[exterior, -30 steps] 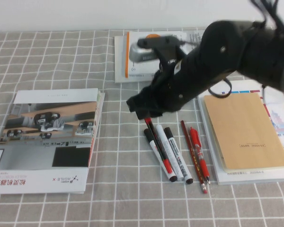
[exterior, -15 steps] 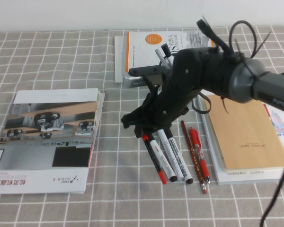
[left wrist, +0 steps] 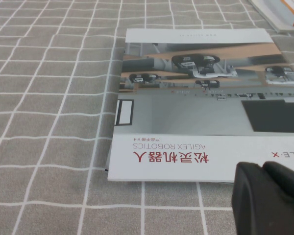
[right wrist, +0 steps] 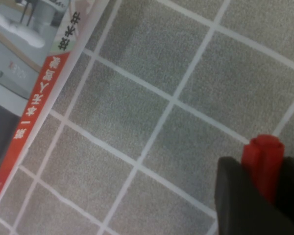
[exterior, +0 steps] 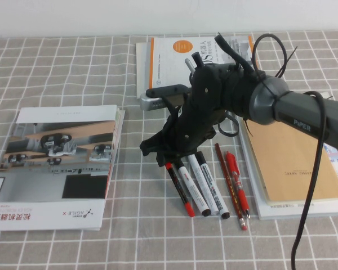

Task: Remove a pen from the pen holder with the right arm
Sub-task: 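Take a marker out of the pen holder and lay it on the table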

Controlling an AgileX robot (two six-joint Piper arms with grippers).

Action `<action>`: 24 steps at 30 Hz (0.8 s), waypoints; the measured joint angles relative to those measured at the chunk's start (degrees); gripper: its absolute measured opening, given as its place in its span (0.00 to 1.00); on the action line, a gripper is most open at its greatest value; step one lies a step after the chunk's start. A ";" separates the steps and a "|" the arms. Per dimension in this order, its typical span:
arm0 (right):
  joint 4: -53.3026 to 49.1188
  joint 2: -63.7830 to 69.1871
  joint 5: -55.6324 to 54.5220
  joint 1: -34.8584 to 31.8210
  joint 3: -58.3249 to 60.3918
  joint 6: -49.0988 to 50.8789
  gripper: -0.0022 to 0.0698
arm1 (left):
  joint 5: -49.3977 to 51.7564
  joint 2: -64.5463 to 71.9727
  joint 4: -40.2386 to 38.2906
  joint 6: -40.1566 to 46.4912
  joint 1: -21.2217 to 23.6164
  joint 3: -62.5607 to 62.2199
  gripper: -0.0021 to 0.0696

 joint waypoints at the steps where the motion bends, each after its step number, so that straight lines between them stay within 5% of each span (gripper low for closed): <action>1: 0.00 0.00 0.00 0.00 0.00 0.00 0.18 | 0.00 0.00 0.00 0.00 0.00 0.00 0.02; 24: -3.04 -3.51 1.69 0.14 -0.03 0.00 0.37 | 0.00 0.00 0.00 0.00 0.00 0.00 0.02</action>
